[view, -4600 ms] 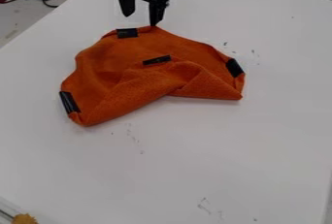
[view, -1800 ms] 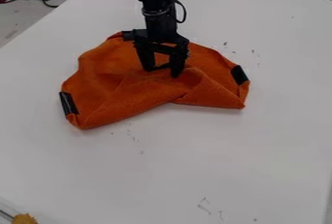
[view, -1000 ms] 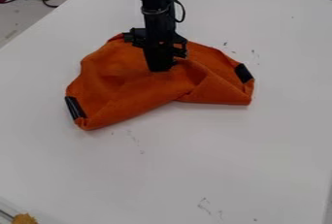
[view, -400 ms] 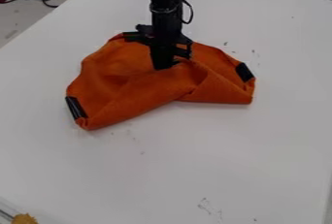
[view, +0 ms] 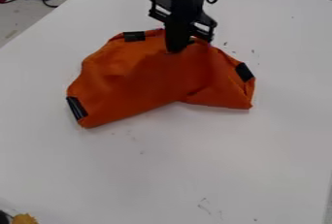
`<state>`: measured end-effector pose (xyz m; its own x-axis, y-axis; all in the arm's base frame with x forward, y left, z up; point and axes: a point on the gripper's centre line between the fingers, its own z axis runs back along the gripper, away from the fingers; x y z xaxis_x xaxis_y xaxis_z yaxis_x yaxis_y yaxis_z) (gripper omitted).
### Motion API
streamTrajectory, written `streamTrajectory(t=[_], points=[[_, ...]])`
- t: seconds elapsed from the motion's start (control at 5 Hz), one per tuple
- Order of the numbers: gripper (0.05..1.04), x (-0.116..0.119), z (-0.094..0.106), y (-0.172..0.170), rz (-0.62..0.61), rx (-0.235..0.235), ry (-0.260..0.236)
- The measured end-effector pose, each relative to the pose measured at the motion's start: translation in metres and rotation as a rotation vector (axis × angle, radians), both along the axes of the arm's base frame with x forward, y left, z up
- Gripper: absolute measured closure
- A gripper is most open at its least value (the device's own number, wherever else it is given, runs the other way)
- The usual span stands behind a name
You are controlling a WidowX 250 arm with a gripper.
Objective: Unfold the cloth from the center to bottom right
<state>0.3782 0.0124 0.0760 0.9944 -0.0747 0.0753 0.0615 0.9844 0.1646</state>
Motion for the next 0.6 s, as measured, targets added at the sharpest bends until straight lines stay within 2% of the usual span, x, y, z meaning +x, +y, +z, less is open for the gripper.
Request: streamTrajectory(t=[0.2,0.4,0.6], points=[[1.029,-0.023,0.006,-0.017,0.034,-0.019,-0.018],[1.029,-0.057,-0.001,-0.037,0.064,-0.051,-0.014],[1.029,-0.083,-0.015,-0.05,0.076,-0.104,-0.035]])
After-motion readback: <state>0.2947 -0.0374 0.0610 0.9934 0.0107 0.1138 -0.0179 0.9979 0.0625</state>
